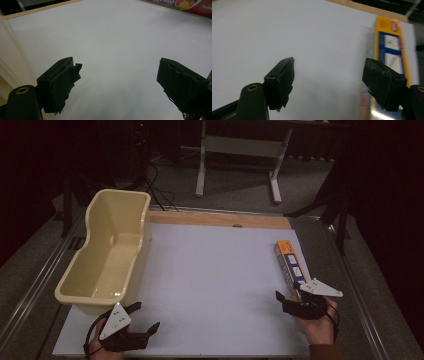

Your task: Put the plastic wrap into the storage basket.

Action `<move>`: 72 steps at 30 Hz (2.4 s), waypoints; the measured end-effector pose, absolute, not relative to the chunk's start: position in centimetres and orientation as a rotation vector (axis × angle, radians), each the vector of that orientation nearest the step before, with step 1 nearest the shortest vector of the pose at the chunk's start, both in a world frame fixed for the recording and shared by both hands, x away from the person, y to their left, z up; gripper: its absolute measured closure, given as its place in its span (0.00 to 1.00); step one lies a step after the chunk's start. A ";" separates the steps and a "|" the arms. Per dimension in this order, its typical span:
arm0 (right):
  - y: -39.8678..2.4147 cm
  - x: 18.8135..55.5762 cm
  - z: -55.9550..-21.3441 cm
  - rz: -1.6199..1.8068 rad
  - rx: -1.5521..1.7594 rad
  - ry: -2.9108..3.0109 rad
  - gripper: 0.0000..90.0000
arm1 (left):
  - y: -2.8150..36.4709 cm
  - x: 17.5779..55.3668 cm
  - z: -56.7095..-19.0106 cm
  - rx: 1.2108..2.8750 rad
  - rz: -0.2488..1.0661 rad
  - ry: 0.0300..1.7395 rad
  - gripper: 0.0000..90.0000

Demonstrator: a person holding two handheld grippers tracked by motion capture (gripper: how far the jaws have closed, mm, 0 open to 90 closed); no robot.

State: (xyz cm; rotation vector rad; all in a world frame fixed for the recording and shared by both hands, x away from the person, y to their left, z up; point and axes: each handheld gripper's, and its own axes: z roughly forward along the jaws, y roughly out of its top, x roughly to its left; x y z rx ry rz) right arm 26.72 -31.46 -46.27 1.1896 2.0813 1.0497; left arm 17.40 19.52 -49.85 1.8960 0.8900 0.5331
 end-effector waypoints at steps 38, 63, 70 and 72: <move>-36.3 35.9 -47.7 0.678 1.467 2.165 0.30 | 19.4 17.3 -49.8 1.892 0.537 0.881 0.17; -35.3 40.8 -49.3 0.400 1.722 2.374 0.35 | 19.3 17.2 -49.8 1.897 0.535 0.876 0.17; -35.0 41.6 -49.8 0.323 1.807 2.382 0.37 | 19.4 17.2 -49.8 1.893 0.538 0.880 0.17; -34.9 41.8 -49.8 0.299 1.862 2.359 0.38 | 19.4 17.1 -49.8 1.893 0.539 0.881 0.17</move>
